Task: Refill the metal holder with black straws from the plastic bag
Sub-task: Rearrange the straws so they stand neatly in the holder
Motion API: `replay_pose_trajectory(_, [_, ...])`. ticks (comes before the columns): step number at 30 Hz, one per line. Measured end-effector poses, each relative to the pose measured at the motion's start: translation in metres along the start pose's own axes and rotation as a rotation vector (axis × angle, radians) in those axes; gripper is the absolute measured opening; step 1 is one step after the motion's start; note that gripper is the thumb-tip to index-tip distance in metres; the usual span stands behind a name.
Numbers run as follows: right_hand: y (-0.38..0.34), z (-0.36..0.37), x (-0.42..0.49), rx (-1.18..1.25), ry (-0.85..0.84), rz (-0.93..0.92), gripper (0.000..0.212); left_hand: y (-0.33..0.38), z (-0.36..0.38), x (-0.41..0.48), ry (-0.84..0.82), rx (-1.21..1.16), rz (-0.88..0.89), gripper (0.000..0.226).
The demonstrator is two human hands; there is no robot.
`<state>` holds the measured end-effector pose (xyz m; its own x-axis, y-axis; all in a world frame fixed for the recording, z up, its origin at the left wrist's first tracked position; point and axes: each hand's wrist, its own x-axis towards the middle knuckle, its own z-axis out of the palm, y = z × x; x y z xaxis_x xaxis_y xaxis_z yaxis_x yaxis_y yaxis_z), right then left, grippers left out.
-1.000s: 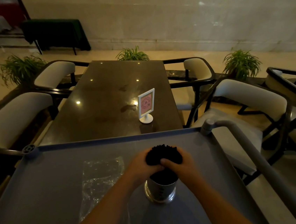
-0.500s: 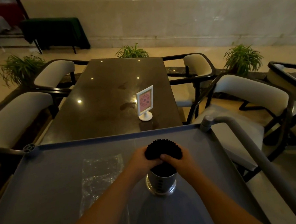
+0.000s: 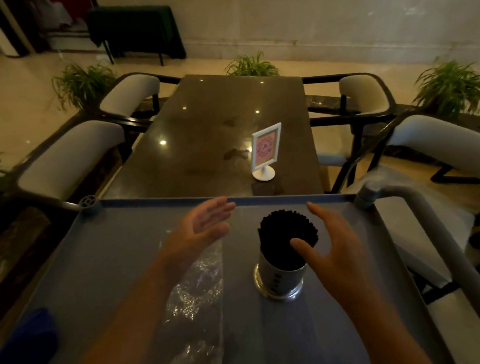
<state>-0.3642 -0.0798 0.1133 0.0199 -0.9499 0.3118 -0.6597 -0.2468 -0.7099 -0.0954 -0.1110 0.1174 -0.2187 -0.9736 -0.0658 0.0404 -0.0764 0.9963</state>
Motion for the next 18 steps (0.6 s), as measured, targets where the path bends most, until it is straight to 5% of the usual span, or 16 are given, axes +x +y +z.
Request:
replay_pose_trajectory(3, [-0.033, 0.007, -0.009, 0.049, -0.001, -0.056, 0.044, 0.006, -0.03, -0.022, 0.142, 0.093, 0.067, 0.028])
replay_pose_trajectory(7, [-0.069, 0.036, -0.018, 0.242, -0.003, -0.043, 0.022, 0.003, -0.06, -0.046, 0.226, 0.185, 0.14, 0.016])
replay_pose_trajectory(11, [-0.09, 0.08, -0.029, 0.375, -0.031, 0.042, 0.008, -0.007, -0.083, -0.07, 0.299, 0.245, 0.132, 0.031])
replay_pose_trajectory(18, [-0.09, 0.138, -0.046, 0.274, -0.038, 0.243, 0.014, -0.043, -0.12, -0.092, 0.241, 0.282, 0.039, 0.035])
